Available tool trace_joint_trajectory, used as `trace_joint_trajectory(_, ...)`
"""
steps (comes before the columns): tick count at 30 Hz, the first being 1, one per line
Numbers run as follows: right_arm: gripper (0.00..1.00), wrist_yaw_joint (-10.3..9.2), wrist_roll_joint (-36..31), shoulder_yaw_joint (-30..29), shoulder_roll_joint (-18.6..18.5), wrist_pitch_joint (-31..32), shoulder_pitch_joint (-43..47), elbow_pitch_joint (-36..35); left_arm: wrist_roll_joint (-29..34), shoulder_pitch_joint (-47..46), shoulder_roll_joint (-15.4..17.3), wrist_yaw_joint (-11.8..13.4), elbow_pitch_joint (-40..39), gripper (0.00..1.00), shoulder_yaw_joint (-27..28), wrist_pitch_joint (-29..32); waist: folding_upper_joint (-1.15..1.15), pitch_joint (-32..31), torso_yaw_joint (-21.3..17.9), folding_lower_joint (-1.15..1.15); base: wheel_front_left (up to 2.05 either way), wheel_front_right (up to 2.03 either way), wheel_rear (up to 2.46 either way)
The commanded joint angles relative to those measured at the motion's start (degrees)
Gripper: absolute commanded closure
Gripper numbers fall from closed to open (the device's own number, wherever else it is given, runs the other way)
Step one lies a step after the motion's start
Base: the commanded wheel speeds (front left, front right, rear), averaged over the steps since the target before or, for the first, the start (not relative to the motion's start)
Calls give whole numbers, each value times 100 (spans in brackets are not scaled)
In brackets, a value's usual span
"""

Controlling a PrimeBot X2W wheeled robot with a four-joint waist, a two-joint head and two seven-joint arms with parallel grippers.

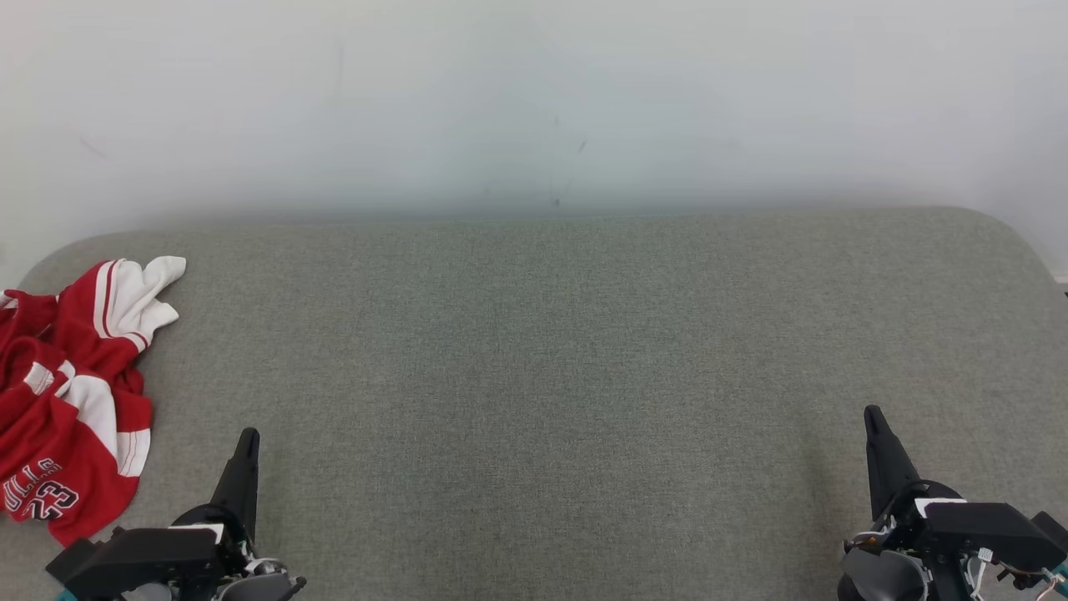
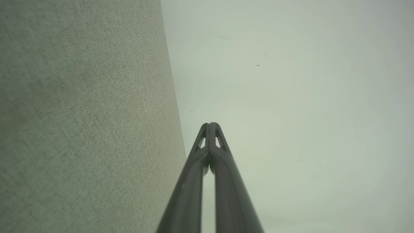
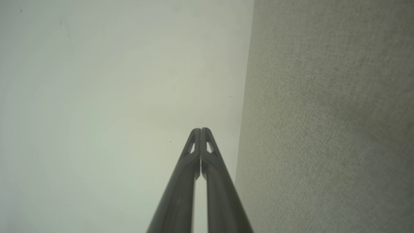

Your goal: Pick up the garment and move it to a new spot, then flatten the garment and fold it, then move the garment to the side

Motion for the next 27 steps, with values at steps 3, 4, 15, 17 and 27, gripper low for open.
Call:
trace_joint_trajectory(3, 100, -13, 7, 2, -3, -6, -49, -4, 12, -78, -1, -18, 14, 100, 4, 7, 0, 0, 0, 0, 0, 0, 0)
trace_joint_trajectory(4, 100, -13, 7, 0, -3, -6, -49, -4, 12, -78, -1, -18, 14, 100, 4, 7, 0, 0, 0, 0, 0, 0, 0)
trace_joint_trajectory(15, 100, -13, 7, 0, -3, -7, -49, -4, 12, -78, -1, -18, 14, 100, 4, 7, 0, 0, 0, 0, 0, 0, 0)
trace_joint_trajectory(17, 100, -13, 7, 0, -3, -7, -49, -4, 12, -78, -1, -18, 14, 100, 4, 6, 0, 0, 0, 0, 0, 0, 0)
trace_joint_trajectory(27, 100, -13, 7, 1, -3, -7, -48, -4, 12, -79, -1, -18, 14, 100, 5, 7, 0, 0, 0, 0, 0, 0, 0)
